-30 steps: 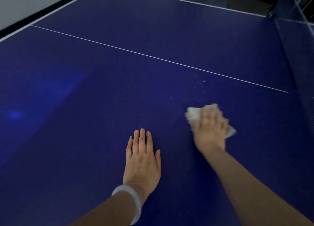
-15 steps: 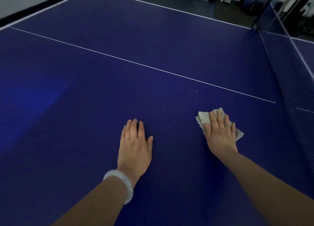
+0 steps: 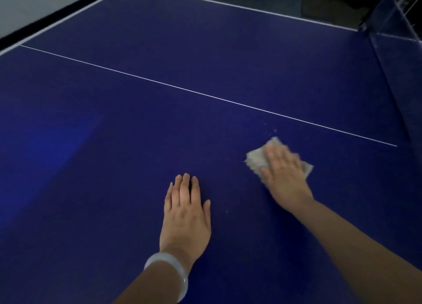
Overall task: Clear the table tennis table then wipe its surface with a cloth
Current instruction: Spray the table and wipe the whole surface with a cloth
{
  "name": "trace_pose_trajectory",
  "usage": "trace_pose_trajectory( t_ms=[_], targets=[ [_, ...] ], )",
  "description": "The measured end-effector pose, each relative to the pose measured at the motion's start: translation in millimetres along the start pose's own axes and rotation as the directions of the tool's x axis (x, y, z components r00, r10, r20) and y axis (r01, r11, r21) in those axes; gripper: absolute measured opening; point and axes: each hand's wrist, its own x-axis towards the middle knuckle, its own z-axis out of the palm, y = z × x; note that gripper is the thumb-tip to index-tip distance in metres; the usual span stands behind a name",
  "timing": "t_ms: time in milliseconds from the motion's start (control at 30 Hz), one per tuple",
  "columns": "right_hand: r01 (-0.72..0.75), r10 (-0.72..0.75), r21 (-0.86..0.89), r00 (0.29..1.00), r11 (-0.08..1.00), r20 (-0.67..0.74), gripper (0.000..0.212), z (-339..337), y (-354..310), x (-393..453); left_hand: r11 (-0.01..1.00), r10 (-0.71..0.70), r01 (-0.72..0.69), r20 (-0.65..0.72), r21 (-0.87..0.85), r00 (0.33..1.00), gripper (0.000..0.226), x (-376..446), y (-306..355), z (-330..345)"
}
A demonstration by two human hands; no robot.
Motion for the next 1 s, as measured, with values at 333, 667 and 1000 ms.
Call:
trace_pose_trajectory(
  t_ms=[333, 667, 1000],
  targets=[
    [-0.517, 0.509, 0.163, 0.856, 0.841, 0.086, 0.065, -28, 5, 125, 0.999, 0.000, 0.000, 0.012, 0.035, 1.000, 0.060, 1, -2, 1],
    [0.252, -0.246, -0.033, 0.961, 0.967, 0.127, 0.066, 3, -68, 24, 0.999, -0.011, 0.011, -0.007, 0.048, 1.000, 0.060, 1, 0, 2],
    [-0.433, 0.433, 0.007, 0.901, 0.902, -0.005, 0.059, 3, -48, 1, 1.000, -0.001, 0.001, -0.017, 0.010, 1.000, 0.060, 2, 0, 0]
  ],
)
